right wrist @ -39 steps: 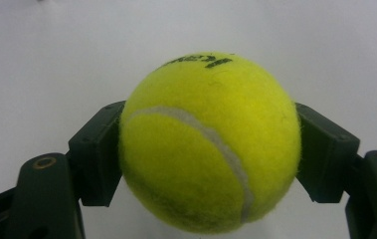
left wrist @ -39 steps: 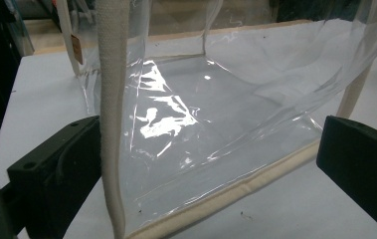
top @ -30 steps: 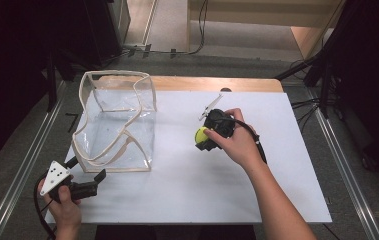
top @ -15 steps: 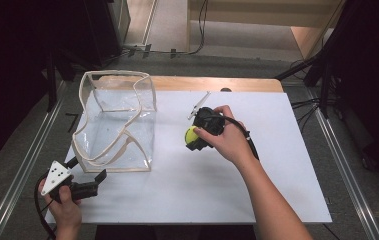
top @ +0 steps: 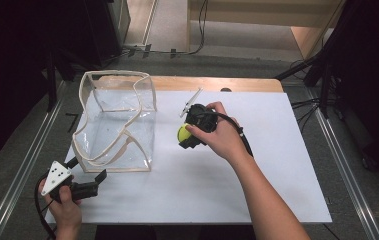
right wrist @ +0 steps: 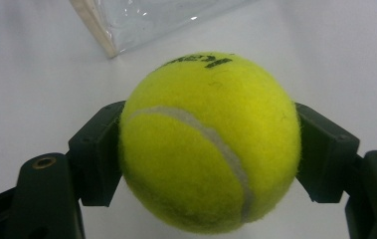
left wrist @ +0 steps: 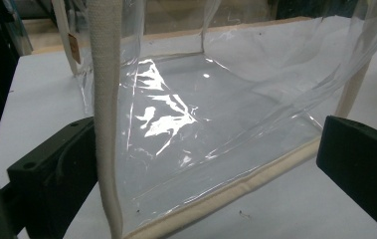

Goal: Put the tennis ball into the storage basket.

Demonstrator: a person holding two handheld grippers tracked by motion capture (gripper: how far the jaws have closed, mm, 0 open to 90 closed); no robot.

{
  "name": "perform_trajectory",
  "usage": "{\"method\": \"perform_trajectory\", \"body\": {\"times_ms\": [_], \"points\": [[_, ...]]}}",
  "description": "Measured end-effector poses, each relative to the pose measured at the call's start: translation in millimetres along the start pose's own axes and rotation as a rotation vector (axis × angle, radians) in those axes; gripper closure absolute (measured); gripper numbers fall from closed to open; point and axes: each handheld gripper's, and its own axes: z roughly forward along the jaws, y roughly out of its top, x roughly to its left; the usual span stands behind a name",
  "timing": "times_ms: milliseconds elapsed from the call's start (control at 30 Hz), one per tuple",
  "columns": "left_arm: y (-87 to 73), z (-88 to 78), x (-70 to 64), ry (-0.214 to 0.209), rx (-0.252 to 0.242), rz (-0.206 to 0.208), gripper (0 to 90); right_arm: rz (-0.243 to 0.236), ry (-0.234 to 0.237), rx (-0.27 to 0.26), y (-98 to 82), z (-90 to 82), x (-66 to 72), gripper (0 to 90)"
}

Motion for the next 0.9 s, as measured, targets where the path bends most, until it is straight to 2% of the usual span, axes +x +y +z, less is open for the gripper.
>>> {"method": "perform_trajectory", "body": {"times_ms": [400,900], "points": [[-0.1,-0.2,0.1,0.000,-0.001,-0.002,0.0,-0.019,0.004,-0.004,19.3,-9.3,4.6,22.6],[-0.1,-0.1,0.0,-0.003,-0.005,-0.007,0.0,-0.072,0.012,-0.007,49.2,-18.0,10.8,22.7]]}}
